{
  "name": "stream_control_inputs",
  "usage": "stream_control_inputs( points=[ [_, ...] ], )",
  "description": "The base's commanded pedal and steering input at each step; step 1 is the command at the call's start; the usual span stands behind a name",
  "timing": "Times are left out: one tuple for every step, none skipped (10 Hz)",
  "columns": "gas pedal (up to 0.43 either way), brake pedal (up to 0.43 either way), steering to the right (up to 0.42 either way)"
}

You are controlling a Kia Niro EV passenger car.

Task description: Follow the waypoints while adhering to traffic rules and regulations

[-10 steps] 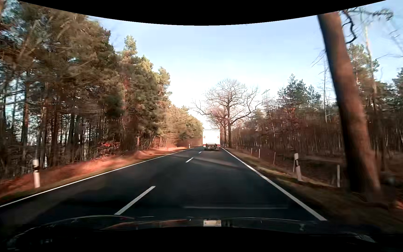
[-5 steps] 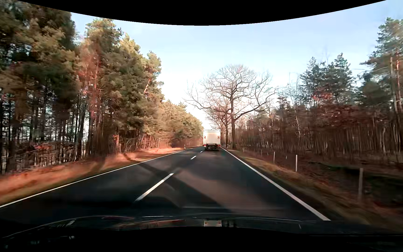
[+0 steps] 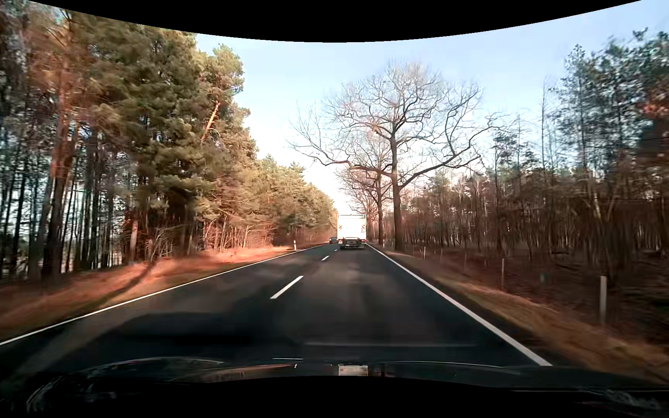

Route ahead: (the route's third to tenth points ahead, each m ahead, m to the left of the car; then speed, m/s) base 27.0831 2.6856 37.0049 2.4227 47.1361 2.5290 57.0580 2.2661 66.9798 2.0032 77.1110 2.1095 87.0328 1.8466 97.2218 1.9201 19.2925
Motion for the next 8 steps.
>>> stream_control_inputs(
  points=[
    [0.22,0.0,0.0],
    [0.22,0.0,0.0],
    [0.22,0.0,0.0],
    [0.22,0.0,0.0],
    [0.22,0.0,0.0],
    [0.22,0.0,0.0],
    [0.22,0.0,0.0],
    [0.22,0.0,0.0]
  ],
)
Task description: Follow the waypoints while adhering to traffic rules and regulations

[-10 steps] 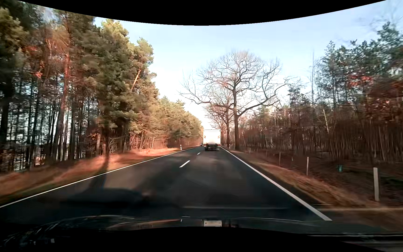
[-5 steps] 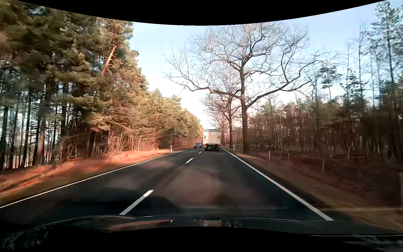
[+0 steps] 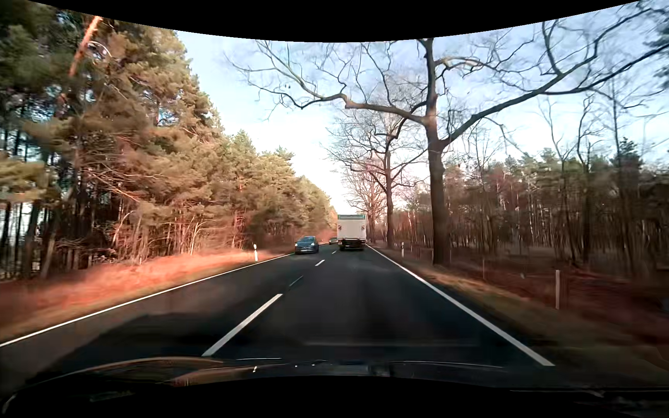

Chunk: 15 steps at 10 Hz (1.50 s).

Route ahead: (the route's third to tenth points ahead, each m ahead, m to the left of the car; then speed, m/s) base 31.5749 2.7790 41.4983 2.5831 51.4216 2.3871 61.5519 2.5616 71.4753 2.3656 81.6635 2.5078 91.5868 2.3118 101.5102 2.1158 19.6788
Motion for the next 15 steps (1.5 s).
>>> stream_control_inputs(
  points=[
    [0.22,0.0,0.0],
    [0.209,0.0,0.0],
    [0.209,0.0,0.0],
    [0.197,0.0,0.0],
    [0.189,0.0,0.0],
    [0.189,0.0,0.0],
    [0.177,0.0,0.0],
    [0.177,0.0,0.0],
    [0.177,0.0,0.0],
    [0.169,0.0,0.0],
    [0.169,0.0,0.0],
    [0.169,0.0,0.0],
    [0.157,0.0,0.0],
    [0.157,0.0,0.0],
    [0.157,0.0,0.0]
  ],
)
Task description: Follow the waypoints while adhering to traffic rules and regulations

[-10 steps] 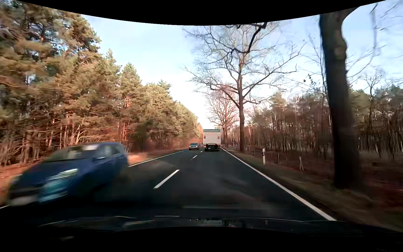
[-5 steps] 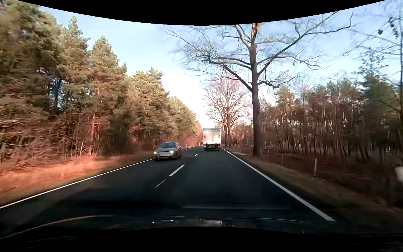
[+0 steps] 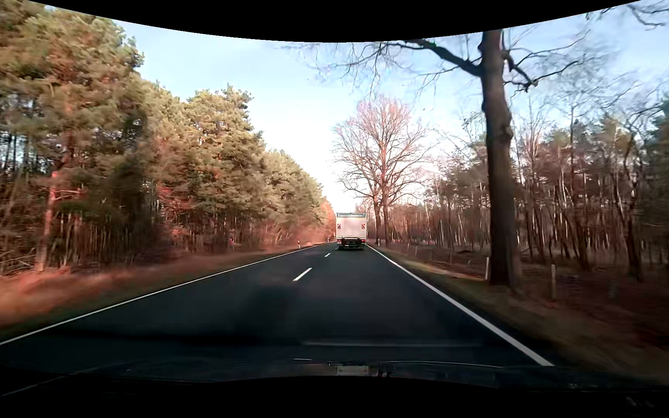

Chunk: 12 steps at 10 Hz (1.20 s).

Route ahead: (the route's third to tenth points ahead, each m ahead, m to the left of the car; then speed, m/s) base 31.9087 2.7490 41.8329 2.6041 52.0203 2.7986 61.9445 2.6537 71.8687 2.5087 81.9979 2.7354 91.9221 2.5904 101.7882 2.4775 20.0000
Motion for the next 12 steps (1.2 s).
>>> stream_control_inputs(
  points=[
    [0.157,0.0,-0.001],
    [0.157,0.0,-0.001],
    [0.15,0.0,-0.001],
    [0.15,0.0,-0.001],
    [0.15,0.0,-0.001],
    [0.15,0.0,-0.001],
    [0.15,0.0,-0.001],
    [0.15,0.0,-0.001],
    [0.138,0.0,-0.001],
    [0.138,0.0,-0.001],
    [0.138,0.0,-0.001],
    [0.138,0.0,-0.001]
  ],
)
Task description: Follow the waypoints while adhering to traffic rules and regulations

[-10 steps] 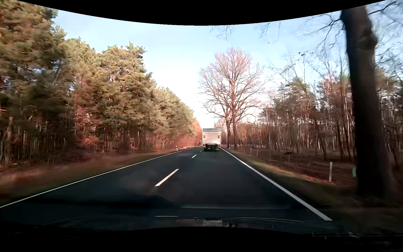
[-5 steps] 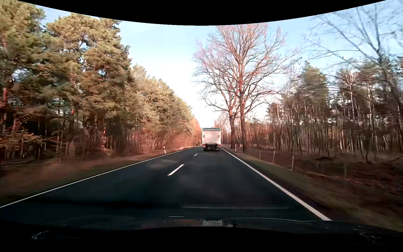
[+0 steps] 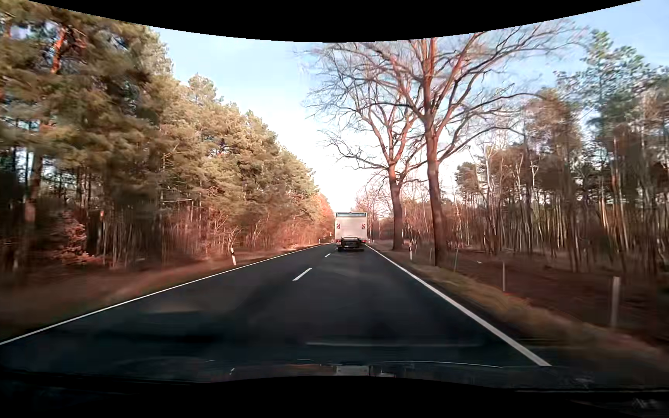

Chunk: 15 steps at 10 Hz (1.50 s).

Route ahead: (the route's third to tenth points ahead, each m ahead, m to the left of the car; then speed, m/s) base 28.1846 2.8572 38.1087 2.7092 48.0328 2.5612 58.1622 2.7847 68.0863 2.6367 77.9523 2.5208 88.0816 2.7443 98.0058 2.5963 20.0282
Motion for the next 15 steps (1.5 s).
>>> stream_control_inputs(
  points=[
    [0.138,0.0,-0.001],
    [0.138,0.0,-0.001],
    [0.138,0.0,-0.001],
    [0.138,0.0,-0.001],
    [0.138,0.0,-0.001],
    [0.138,0.0,-0.001],
    [0.138,0.0,-0.001],
    [0.138,0.0,-0.001],
    [0.138,0.0,-0.001],
    [0.138,0.0,-0.001],
    [0.138,0.0,-0.001],
    [0.138,0.0,-0.001],
    [0.138,0.0,-0.001],
    [0.138,0.0,-0.001],
    [0.138,0.0,-0.001]
  ],
)
